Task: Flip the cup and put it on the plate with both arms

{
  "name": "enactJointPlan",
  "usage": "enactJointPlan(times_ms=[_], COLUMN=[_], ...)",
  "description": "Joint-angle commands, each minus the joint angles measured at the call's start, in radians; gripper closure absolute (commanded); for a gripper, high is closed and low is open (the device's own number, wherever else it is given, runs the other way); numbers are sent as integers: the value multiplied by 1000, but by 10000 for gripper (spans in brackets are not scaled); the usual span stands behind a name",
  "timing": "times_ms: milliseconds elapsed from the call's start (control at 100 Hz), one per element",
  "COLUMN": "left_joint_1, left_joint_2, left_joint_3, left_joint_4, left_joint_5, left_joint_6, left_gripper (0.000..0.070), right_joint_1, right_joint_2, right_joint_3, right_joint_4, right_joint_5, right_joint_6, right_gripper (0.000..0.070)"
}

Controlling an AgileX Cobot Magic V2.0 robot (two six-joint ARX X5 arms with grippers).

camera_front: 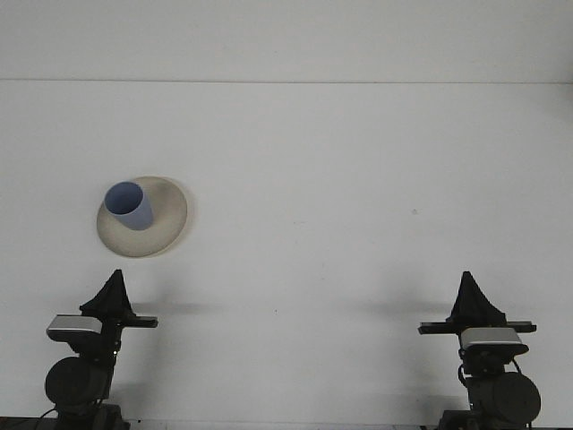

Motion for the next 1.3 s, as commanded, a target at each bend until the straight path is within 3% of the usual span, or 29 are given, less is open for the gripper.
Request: enactJointPlan(times_ms=[0, 300, 1290], left_joint_1=[1, 1, 1], left_joint_2=[-2, -2, -2], left_joint_3=[-20, -20, -20], left_joint_4=[15, 14, 14], left_joint_5=[1, 1, 1], left_joint_6=[7, 7, 7], left_gripper=[689, 689, 689], right_joint_1=[0, 1, 1], right_joint_2=[1, 1, 1], right_joint_3=[-19, -117, -117], right_joint_4=[16, 140, 146], right_joint_5=[16, 27, 26], right_joint_6=[3, 4, 3], right_gripper=[700, 700, 700])
